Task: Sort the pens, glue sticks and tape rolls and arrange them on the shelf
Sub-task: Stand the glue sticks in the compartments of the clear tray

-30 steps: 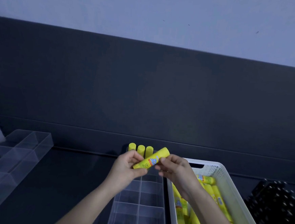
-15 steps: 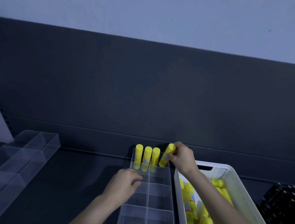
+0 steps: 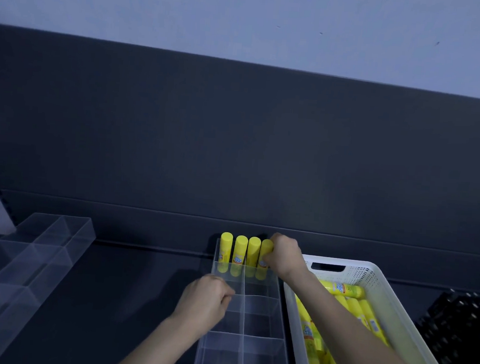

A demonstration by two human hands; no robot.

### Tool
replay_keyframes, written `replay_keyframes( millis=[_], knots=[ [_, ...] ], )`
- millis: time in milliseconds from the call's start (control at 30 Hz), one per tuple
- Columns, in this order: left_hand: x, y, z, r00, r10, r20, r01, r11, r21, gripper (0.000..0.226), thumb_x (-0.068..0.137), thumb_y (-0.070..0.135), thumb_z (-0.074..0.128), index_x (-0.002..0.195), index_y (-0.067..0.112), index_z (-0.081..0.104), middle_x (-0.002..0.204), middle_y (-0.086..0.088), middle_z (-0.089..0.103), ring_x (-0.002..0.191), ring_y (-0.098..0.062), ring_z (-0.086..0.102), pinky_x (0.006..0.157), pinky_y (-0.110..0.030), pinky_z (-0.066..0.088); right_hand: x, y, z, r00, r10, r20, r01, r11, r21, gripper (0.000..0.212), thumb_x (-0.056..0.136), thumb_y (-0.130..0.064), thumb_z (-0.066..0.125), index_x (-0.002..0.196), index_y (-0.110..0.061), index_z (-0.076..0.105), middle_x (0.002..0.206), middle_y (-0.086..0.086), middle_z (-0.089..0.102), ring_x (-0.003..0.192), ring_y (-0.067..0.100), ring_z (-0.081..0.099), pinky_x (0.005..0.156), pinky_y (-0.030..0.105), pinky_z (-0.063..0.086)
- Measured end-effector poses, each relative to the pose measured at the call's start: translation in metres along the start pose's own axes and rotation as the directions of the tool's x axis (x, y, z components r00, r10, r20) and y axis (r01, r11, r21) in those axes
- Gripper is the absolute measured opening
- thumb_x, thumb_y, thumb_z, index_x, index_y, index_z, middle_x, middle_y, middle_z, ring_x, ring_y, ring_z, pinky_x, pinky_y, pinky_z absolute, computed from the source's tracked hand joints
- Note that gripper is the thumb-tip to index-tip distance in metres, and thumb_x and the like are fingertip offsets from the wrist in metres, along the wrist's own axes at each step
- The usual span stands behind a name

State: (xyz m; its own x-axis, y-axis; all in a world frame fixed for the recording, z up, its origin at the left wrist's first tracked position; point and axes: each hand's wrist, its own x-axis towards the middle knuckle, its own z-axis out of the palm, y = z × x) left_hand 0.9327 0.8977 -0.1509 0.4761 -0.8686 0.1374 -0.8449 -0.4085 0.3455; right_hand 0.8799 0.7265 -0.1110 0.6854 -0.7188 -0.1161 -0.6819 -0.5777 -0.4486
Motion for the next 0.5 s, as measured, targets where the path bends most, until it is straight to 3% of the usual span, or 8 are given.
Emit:
replay_keyframes(
  millis=[67,133,300,433,500],
  knots=[
    [-0.0006,0.0008,-0.0010,1.000,-0.004,0.018,0.004,1.000,0.008,0.029,0.094,0.016,0.045,0.066,0.021,0.050,0.066,0.009,0.041,0.080,-0.009,0.043,0.068,-0.016,0.031,0.0008,0.0008,0.0000,1.000,0.007,0.009,-0.008,1.000,0.018,0.023,0.077,0.001,0.056,0.100,-0.001,0.055,0.105,0.018,0.060,0.080,0.027,0.049,0.064,0.029,0.039],
    [-0.0009,0.0015,-0.0023,0.999,-0.011,0.031,0.011,1.000,0.012,0.029,0.094,0.016,0.045,0.066,0.021,0.049,0.064,0.010,0.036,0.079,-0.010,0.043,0.068,-0.016,0.031,0.0014,0.0008,0.0001,1.000,0.005,0.014,-0.005,1.000,0.015,0.016,0.077,0.001,0.056,0.092,-0.003,0.053,0.097,0.017,0.058,0.079,0.027,0.049,0.063,0.028,0.038],
    [-0.0015,0.0052,-0.0065,0.999,-0.026,0.029,0.026,1.000,-0.003,0.026,0.094,0.016,0.045,0.074,0.013,0.061,0.082,0.000,0.053,0.086,-0.013,0.053,0.069,-0.017,0.034,0.0015,0.0007,0.0015,1.000,0.004,0.010,-0.004,1.000,-0.008,0.018,0.077,0.003,0.054,0.071,-0.009,0.042,0.085,0.010,0.050,0.076,0.027,0.049,0.061,0.027,0.037],
    [-0.0021,0.0081,-0.0084,0.998,-0.031,0.052,0.030,0.999,0.013,0.026,0.094,0.017,0.045,0.069,0.020,0.049,0.081,0.002,0.049,0.082,-0.012,0.050,0.069,-0.019,0.035,-0.0010,0.0024,-0.0011,1.000,-0.016,0.000,0.016,1.000,0.007,0.012,0.076,0.003,0.054,0.083,-0.005,0.049,0.088,0.013,0.053,0.076,0.027,0.048,0.061,0.027,0.038],
    [-0.0017,0.0094,-0.0074,0.997,-0.034,0.067,0.033,0.999,0.014,0.024,0.095,0.018,0.044,0.073,0.018,0.055,0.085,0.001,0.055,0.087,-0.015,0.056,0.070,-0.022,0.039,-0.0040,0.0053,-0.0057,1.000,-0.028,-0.012,0.029,0.999,0.021,0.014,0.074,0.002,0.055,0.073,-0.008,0.045,0.082,0.011,0.050,0.074,0.028,0.047,0.054,0.025,0.035]
  ],
)
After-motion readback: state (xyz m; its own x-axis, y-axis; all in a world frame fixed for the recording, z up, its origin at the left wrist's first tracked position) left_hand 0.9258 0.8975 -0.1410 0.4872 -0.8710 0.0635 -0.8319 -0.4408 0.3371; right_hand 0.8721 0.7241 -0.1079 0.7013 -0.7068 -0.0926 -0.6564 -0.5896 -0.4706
